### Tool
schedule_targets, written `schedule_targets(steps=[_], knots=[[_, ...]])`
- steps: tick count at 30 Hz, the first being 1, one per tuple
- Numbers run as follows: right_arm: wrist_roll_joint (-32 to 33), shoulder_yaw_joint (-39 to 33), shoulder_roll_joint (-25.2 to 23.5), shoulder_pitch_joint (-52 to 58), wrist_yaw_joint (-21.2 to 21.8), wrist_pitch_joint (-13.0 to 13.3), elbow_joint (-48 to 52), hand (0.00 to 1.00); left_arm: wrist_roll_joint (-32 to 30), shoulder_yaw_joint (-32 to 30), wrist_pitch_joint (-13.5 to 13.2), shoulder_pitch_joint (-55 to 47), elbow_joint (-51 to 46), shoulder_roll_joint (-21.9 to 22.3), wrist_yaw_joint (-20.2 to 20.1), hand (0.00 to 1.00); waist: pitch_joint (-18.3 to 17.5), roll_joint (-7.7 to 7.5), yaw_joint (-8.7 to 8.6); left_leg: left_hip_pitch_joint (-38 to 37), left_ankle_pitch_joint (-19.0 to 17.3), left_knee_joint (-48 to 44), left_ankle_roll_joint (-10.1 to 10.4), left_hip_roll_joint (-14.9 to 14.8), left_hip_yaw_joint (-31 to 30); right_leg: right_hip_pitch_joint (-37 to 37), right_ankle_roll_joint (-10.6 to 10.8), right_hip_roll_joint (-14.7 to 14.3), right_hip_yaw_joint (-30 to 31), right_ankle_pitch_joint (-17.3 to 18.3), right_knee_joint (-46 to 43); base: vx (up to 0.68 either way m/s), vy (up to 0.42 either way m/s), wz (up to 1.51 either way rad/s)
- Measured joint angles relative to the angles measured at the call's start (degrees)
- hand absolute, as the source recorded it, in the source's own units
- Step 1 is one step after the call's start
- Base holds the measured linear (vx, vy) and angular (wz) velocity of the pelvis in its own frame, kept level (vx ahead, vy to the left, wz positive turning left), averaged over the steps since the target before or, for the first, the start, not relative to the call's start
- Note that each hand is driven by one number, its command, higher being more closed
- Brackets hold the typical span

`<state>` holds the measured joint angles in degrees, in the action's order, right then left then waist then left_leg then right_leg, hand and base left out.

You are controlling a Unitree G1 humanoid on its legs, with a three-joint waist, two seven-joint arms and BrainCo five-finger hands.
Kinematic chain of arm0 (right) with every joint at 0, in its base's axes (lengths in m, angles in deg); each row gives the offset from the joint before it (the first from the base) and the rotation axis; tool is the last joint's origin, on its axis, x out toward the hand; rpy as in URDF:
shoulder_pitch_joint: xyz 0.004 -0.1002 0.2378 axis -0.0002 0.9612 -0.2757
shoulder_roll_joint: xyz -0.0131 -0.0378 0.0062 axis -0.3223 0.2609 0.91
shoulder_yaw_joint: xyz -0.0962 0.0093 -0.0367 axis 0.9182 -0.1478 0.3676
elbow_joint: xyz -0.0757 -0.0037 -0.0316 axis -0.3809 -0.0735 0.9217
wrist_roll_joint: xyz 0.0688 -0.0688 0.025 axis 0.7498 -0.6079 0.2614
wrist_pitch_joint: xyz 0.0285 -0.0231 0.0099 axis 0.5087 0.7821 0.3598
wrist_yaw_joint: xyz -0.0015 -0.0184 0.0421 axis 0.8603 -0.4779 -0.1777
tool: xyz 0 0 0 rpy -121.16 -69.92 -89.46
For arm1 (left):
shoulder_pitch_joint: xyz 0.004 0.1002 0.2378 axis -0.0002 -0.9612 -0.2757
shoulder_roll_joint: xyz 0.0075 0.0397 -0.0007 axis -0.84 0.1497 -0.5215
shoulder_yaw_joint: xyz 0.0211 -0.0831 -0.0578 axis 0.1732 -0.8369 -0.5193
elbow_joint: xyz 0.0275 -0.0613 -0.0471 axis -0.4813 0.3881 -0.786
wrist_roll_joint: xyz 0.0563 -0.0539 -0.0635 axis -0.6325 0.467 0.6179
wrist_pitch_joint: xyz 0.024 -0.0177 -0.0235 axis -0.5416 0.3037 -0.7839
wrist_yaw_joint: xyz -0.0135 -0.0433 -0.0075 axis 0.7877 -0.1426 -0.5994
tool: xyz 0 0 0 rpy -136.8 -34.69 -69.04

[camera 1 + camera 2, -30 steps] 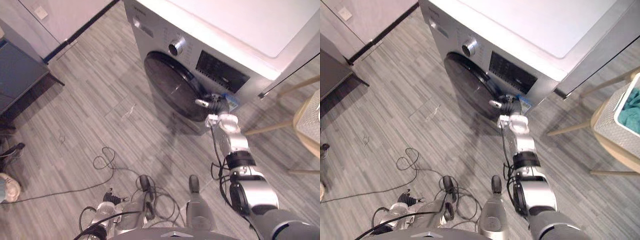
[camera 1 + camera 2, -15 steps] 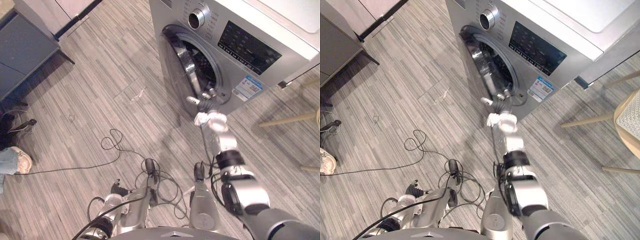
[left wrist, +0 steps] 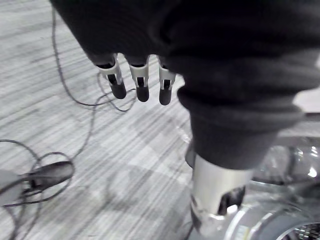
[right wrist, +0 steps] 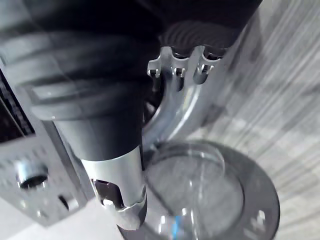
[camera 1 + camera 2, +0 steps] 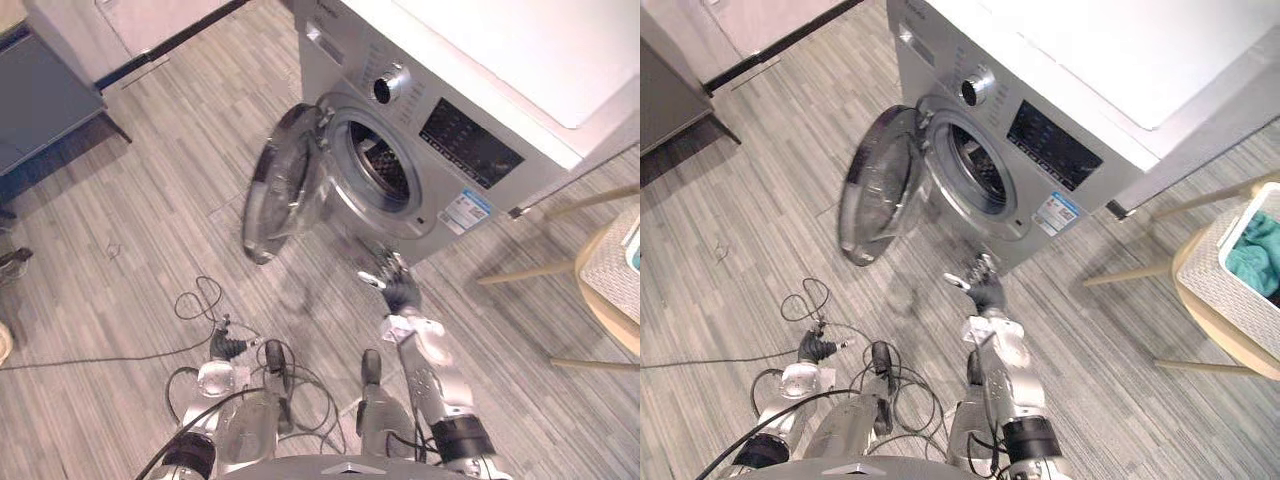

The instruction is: Pick up the laundry basket with both hands and put the clothes into the washing machine.

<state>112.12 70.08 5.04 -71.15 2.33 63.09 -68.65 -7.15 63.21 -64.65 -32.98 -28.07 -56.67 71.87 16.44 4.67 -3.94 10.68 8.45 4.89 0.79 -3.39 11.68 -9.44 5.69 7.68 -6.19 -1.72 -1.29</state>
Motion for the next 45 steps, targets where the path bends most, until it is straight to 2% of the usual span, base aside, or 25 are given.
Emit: schedule_targets(steps=[2, 5, 7, 11, 13, 16, 19, 25, 32, 37, 39, 41, 42, 43, 45], knots=[[-0.08, -3.38, 0.66, 2.58, -0.06, -0.02, -0.05, 0.00, 0.04, -0.83, -0.75, 0.25, -3.98, -0.11, 1.11, 0.00, -0.05, -0.09, -0.41, -0.01, -0.44, 0.01, 0.07, -0.25, 1.66, -0.87, 0.02, -0.23, 1.85, -0.15, 0.29, 0.01, 0.000, -0.39], [-0.16, -6.79, 0.67, 5.19, -0.12, -0.09, -0.62, 0.00, 1.14, -4.46, -1.25, 2.38, -4.48, -0.39, 2.26, 0.00, -0.31, -0.61, -1.35, -0.37, -0.74, 0.04, 0.14, -0.66, 4.20, -1.90, 0.08, -0.68, 4.52, -0.92, 1.00, 0.02, -0.015, -0.54], [-0.15, -8.64, 0.29, 6.45, -0.30, -0.21, -2.46, 0.00, 2.62, -8.44, -1.24, 4.72, -4.51, -1.45, 3.81, 0.00, -0.38, -1.52, -2.32, -0.35, -1.03, 0.04, 0.53, -1.25, 5.88, -2.98, -0.01, -1.43, 6.85, -2.12, 1.57, 0.04, -0.040, -0.55], [-0.17, -11.69, -0.38, 8.16, -2.24, -0.94, -2.96, 0.00, 4.05, -12.50, -1.21, 11.11, -4.94, -5.00, 6.23, 0.00, -0.11, -3.06, -3.25, 0.57, -0.84, 0.03, 0.42, -2.17, 7.89, -5.11, -0.38, -2.23, 8.82, -3.39, 2.05, 0.03, -0.039, -0.31], [0.02, -12.44, -0.76, 8.41, -2.62, -0.98, -3.64, 0.00, 5.23, -13.88, -1.22, 14.08, -4.14, -7.32, 7.39, 0.00, -0.26, -3.92, -4.24, 0.80, -0.59, 0.03, 0.44, -2.43, 8.47, -5.56, -0.50, -2.67, 9.11, -3.49, 2.08, 0.04, -0.040, -0.20], [-0.09, -12.14, -1.49, 8.75, -2.62, -1.34, -4.46, 0.00, 6.28, -14.40, -1.07, 19.93, -0.32, -11.32, 8.63, 0.00, -0.16, -5.33, -4.45, 1.58, -0.35, 0.02, 0.75, -3.08, 9.05, -6.74, -0.85, -3.21, 10.18, -3.91, 2.08, 0.04, -0.038, -0.13], [-0.02, -11.53, -2.97, 8.94, -2.61, -1.50, -4.41, 0.00, 8.62, -16.11, -0.43, 23.44, 4.72, -13.42, 8.79, 0.00, -0.20, -5.99, -5.07, 1.73, -0.27, 0.01, 0.70, -3.51, 9.12, -6.86, -0.96, -3.67, 10.27, -4.02, 2.12, 0.02, -0.021, -0.02], [0.44, -10.41, -4.33, 9.21, -2.65, -1.62, -4.37, 0.00, 12.43, -18.40, 0.15, 23.55, 5.52, -13.33, 10.23, 0.00, 0.03, -6.62, -4.15, 2.20, -0.31, 0.01, 0.78, -3.93, 10.37, -7.93, -1.33, -4.05, 11.16, -4.28, 1.91, 0.00, -0.007, -0.06], [0.27, -10.40, -4.77, 11.27, -2.75, -1.82, -4.32, 0.00, 12.39, -18.52, 0.35, 21.46, 3.94, -12.10, 10.96, 0.00, 0.03, -6.61, -3.86, 0.86, -0.38, 0.02, 0.86, -3.85, 10.24, -6.50, -1.36, -3.96, 11.09, -4.26, 1.94, 0.00, 0.000, 0.00], [-0.18, -10.60, -6.21, 11.29, -4.67, -1.85, -4.84, 0.00, 12.35, -17.23, -0.57, 11.85, -4.25, -7.61, 9.98, 0.00, -0.09, -6.33, -3.65, -2.37, -1.08, 0.04, 1.68, -3.58, 8.37, -2.46, -1.51, -3.90, 9.65, -2.99, 1.93, 0.02, 0.002, 0.13], [-1.57, -11.57, -6.48, 11.25, -4.69, -2.12, -6.05, 0.00, 12.33, -16.76, -1.08, 7.34, -6.70, -5.34, 8.66, 0.00, -0.49, -5.66, -3.42, -3.56, -1.53, 0.04, 1.81, -3.39, 7.10, -0.65, -1.51, -3.72, 8.51, -1.93, 1.75, 0.04, -0.001, 0.30], [-4.27, -13.67, -6.43, 11.18, -4.74, -3.37, -10.34, 0.00, 12.39, -15.20, -1.41, 1.75, -6.80, -2.30, 6.48, 0.00, -2.49, -3.95, -2.09, -4.25, -1.17, 0.03, 1.31, -2.92, 5.95, 1.01, -1.44, -3.18, 6.63, -1.03, 1.47, 0.07, 0.004, 0.42], [-4.66, -14.19, -6.48, 11.00, -4.74, -3.52, -11.45, 0.00, 12.42, -15.19, -1.43, 0.50, -6.57, -1.54, 5.73, 0.00, -2.57, -3.53, -2.08, -4.71, -1.10, 0.03, 1.24, -2.68, 5.44, 1.87, -1.43, -3.07, 5.79, -0.62, 1.36, 0.08, -0.001, 0.53], [-4.67, -14.79, -6.44, 10.78, -4.76, -4.21, -13.76, 0.00, 12.51, -15.25, -1.44, -2.11, -5.49, -0.45, 4.74, 0.00, -3.12, -2.70, -1.68, -5.68, -1.10, 0.03, 1.24, -2.54, 5.11, 3.11, -1.32, -2.81, 4.66, 0.42, 0.35, 0.08, 0.006, 0.49], [-4.67, -15.69, -6.79, 10.78, -5.03, -4.70, -16.70, 0.00, 14.95, -15.33, -1.54, -4.21, -2.29, 0.35, 3.57, 0.00, -4.15, -2.03, -0.54, -7.25, -1.13, 0.04, 1.28, -2.22, 4.04, 4.97, -1.32, -2.38, 3.20, 1.77, -0.69, 0.06, 0.010, 0.44]])
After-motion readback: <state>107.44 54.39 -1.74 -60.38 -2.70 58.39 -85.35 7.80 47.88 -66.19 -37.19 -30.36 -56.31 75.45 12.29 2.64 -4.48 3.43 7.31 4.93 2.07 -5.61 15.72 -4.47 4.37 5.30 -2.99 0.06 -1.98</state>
